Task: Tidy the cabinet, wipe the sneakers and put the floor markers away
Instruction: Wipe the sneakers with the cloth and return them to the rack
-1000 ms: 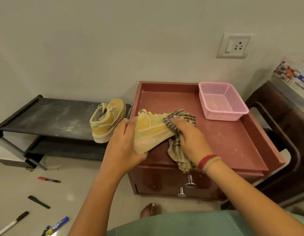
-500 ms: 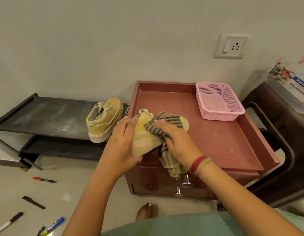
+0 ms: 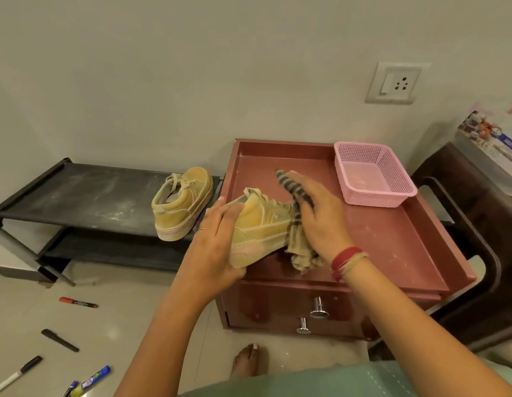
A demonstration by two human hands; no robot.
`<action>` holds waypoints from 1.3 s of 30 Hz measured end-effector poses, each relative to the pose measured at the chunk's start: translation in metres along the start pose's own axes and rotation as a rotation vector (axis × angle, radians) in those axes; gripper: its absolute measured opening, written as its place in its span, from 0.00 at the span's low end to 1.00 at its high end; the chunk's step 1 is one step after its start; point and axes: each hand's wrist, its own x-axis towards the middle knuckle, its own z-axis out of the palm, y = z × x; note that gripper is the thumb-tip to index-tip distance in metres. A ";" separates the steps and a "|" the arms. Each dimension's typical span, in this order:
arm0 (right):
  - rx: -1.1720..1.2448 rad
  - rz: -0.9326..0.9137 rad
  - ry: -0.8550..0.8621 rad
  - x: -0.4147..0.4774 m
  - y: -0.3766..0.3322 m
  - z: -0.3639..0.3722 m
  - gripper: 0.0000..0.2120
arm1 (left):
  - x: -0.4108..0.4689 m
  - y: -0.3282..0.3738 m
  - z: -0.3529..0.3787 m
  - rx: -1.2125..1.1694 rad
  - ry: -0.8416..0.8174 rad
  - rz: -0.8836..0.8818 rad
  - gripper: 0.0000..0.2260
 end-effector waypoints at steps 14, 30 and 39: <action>-0.126 -0.159 -0.377 -0.009 0.007 0.013 0.24 | 0.000 0.002 0.000 0.019 -0.005 0.038 0.42; -0.148 -0.056 -0.368 -0.004 0.004 0.003 0.22 | 0.000 0.002 0.000 0.047 -0.026 0.057 0.42; -0.229 -0.103 -0.338 -0.016 0.009 0.002 0.26 | 0.001 0.002 -0.002 0.056 -0.024 0.022 0.41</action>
